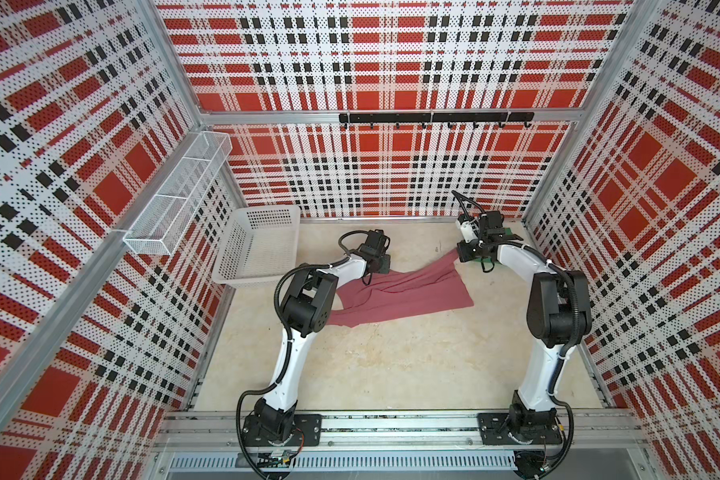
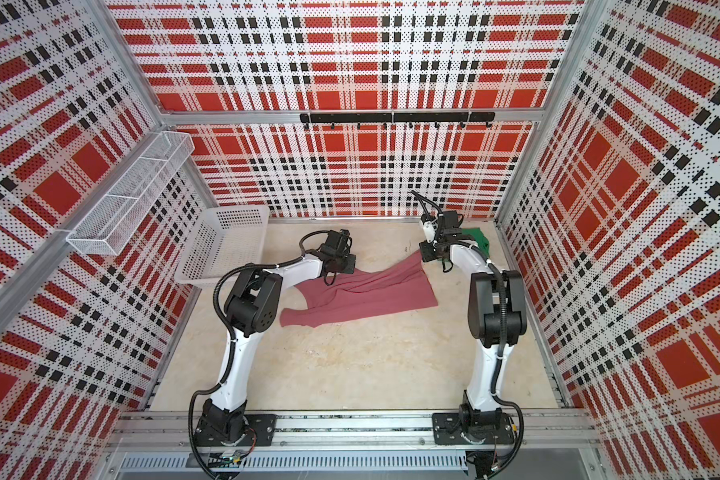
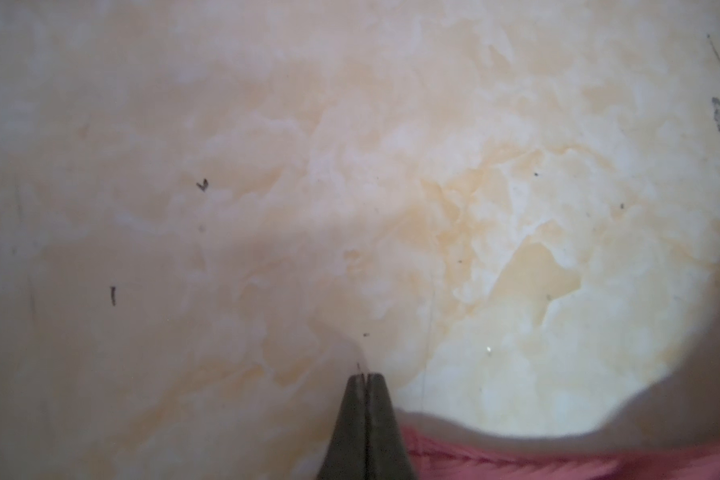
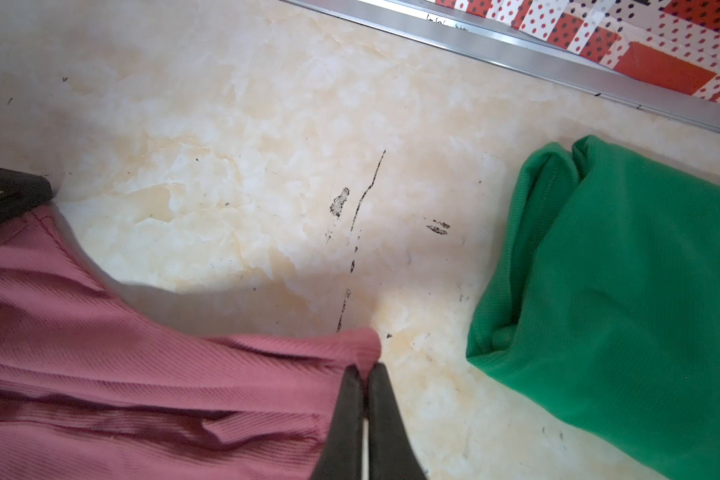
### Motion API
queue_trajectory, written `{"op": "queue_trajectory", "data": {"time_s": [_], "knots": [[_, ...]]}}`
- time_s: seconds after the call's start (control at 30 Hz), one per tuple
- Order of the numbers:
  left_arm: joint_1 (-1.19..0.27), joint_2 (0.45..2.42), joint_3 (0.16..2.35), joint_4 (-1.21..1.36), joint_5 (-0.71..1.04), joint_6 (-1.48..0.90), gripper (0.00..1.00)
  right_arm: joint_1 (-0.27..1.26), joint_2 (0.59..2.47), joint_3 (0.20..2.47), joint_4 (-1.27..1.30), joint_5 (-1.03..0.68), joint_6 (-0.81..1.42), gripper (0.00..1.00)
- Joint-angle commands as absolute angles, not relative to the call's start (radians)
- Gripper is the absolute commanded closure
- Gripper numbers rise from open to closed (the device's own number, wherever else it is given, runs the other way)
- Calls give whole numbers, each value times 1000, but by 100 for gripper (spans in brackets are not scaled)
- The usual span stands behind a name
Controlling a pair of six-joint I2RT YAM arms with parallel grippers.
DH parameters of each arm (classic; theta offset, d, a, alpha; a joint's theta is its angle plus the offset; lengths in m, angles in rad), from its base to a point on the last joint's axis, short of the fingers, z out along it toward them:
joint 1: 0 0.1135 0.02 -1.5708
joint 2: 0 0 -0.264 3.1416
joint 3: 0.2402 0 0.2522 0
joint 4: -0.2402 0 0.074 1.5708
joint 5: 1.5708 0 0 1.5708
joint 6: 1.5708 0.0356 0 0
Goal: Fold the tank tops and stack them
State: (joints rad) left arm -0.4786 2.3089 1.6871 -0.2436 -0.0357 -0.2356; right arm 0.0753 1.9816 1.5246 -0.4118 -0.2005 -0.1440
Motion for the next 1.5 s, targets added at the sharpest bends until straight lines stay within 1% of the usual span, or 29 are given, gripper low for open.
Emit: {"op": "queue_trajectory", "data": {"time_s": [0.0,0.33,0.73,0.77,0.8,0.87,0.97,1.0,1.1,1.33,1.4,1.47], "knots": [[-467,2236,1659,-208,19,-248,100,72,1976,1517,-380,-197,-144,100],[-452,2134,1590,-164,10,-264,100,72,1974,1513,-372,-201,-141,100],[-460,2158,1576,-215,-9,-268,100,72,1976,1514,-371,-206,-142,100],[-459,2165,1582,-215,-7,-268,98,72,1977,1514,-371,-206,-141,100],[-459,2171,1590,-215,-3,-267,85,72,1977,1514,-371,-207,-142,100],[-462,2184,1601,-220,-5,-267,72,72,1977,1514,-373,-207,-141,100],[-464,2199,1612,-230,-7,-263,58,72,1977,1513,-372,-209,-141,100],[-467,2205,1614,-232,-11,-262,55,72,1979,1513,-373,-209,-140,100],[-472,2222,1618,-244,-18,-258,54,72,1979,1513,-370,-207,-141,100],[-491,2277,1663,-301,-55,-243,57,72,1979,1513,-369,-206,-140,100],[-498,2303,1692,-338,-96,-238,60,72,1980,1514,-368,-204,-140,100],[-499,2327,1718,-358,-109,-238,66,72,1980,1513,-365,-204,-140,100]]}}
